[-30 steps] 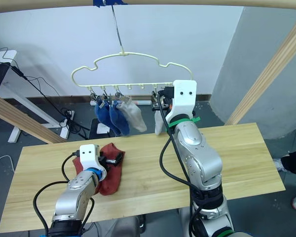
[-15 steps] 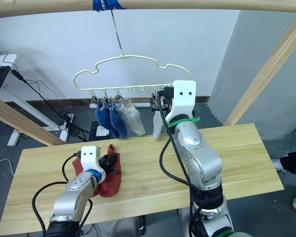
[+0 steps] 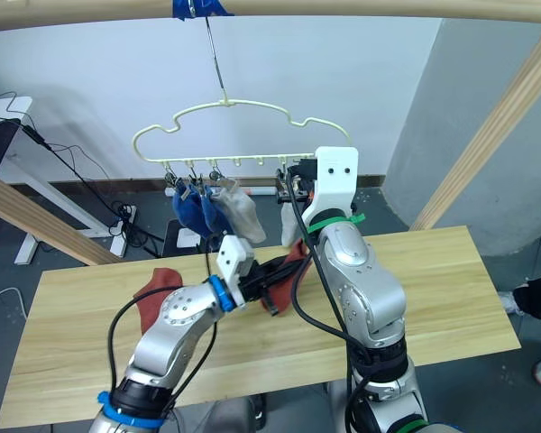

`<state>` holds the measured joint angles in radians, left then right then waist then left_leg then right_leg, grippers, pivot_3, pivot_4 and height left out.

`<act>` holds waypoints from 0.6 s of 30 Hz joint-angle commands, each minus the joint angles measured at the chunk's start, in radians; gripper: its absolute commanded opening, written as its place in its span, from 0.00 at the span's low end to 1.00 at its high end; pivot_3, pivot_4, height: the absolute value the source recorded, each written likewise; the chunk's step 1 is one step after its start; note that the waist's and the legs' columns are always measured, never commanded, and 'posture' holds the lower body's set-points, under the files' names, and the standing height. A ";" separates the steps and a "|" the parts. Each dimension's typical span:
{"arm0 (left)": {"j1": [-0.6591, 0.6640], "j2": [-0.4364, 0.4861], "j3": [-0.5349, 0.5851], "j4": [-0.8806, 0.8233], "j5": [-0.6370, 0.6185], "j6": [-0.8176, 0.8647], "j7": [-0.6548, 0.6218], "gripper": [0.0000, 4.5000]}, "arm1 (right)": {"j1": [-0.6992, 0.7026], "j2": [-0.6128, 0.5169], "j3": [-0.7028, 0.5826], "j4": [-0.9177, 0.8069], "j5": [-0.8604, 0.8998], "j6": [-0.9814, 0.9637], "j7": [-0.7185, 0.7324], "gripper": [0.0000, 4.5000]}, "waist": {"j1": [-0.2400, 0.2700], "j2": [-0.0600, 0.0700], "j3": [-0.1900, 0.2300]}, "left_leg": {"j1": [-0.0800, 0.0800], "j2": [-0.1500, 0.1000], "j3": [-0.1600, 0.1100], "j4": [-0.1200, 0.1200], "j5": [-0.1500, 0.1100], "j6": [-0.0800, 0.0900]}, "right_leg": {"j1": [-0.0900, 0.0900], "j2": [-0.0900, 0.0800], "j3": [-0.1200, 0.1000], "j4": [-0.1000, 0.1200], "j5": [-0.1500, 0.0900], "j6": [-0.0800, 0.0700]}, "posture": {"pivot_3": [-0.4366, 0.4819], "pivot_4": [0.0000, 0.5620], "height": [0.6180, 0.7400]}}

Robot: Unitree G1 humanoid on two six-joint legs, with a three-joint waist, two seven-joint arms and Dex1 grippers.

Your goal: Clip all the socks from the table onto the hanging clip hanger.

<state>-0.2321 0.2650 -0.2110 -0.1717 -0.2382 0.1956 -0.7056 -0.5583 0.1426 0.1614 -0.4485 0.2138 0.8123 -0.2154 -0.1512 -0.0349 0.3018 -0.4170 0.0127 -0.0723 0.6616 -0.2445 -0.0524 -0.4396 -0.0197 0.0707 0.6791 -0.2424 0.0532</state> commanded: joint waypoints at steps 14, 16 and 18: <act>-0.179 -0.166 0.036 0.323 0.163 -0.221 0.265 0.00 | -0.044 0.043 0.008 -0.041 -0.011 -0.014 0.003 0.00 | -0.016 0.000 0.000 | 0.000 0.000 -0.001 0.000 0.000 0.000 | 0.000 0.001 0.000 0.000 0.000 0.000 | 0.21 0.47 1.00; -0.186 -0.171 0.038 0.336 0.168 -0.232 0.277 0.00 | -0.043 0.043 0.008 -0.041 -0.010 -0.013 0.003 0.00 | -0.016 0.000 0.000 | -0.001 0.000 -0.001 0.000 0.000 0.000 | 0.000 0.001 0.000 0.000 0.000 0.000 | 0.21 0.47 1.00; -0.190 -0.171 0.037 0.344 0.173 -0.240 0.279 0.00 | -0.042 0.043 0.008 -0.042 -0.009 -0.010 0.003 0.00 | -0.016 0.000 0.000 | -0.001 0.000 -0.001 0.000 0.000 0.000 | 0.000 0.001 0.000 0.000 0.000 0.000 | 0.21 0.47 1.00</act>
<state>-0.4064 0.1055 -0.1784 0.1788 -0.0708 -0.0132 -0.4321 -0.5597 0.1422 0.1618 -0.4486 0.2094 0.8140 -0.2150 -0.1668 -0.0350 0.3019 -0.4176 0.0122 -0.0734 0.6616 -0.2445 -0.0523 -0.4395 -0.0191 0.0703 0.6794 -0.2424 0.0534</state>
